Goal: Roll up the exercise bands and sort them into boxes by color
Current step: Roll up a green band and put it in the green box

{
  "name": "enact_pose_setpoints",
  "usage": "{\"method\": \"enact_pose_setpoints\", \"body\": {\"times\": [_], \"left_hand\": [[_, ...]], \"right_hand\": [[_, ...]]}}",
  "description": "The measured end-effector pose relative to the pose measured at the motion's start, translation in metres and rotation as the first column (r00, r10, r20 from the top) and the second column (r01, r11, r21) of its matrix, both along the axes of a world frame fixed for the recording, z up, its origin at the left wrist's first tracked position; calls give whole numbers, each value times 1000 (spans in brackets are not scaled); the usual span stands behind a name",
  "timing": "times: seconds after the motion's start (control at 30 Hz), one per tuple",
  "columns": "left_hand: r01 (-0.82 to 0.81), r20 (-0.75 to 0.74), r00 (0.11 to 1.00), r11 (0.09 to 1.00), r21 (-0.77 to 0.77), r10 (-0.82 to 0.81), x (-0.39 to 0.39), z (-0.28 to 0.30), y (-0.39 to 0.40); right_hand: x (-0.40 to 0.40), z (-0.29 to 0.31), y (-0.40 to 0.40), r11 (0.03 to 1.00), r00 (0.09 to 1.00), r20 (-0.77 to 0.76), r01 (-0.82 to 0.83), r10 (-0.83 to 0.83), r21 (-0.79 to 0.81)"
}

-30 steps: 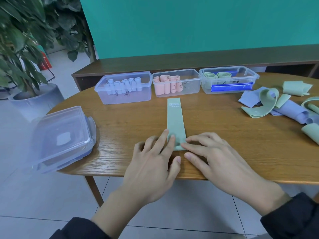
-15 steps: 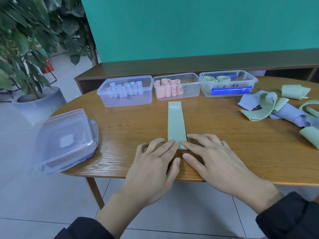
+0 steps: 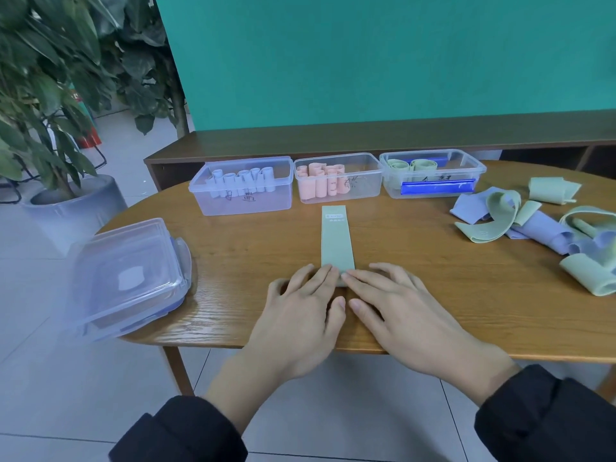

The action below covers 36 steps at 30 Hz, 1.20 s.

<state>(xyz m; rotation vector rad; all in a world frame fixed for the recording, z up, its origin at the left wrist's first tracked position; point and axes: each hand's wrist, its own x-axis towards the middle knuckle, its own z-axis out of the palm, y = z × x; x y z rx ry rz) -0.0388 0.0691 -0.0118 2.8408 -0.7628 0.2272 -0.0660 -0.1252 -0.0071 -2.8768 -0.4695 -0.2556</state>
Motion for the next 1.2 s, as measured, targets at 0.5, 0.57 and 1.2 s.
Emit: {"method": "enact_pose_setpoints", "body": {"times": [0.5,0.57,1.2], "left_hand": [[38,3,999,994,-100,-38,15,3,-1],[36,-10,999,997,-72,-37,20,5,-1],[37,66,997,987,-153,-27,39,6,-9]], "right_hand": [[22,10,3,999,995,-94,45,-45,3],[21,10,3,998,997,-61,46,-44,31],[47,10,-4,999,991,-124,43,-39,32]]}}
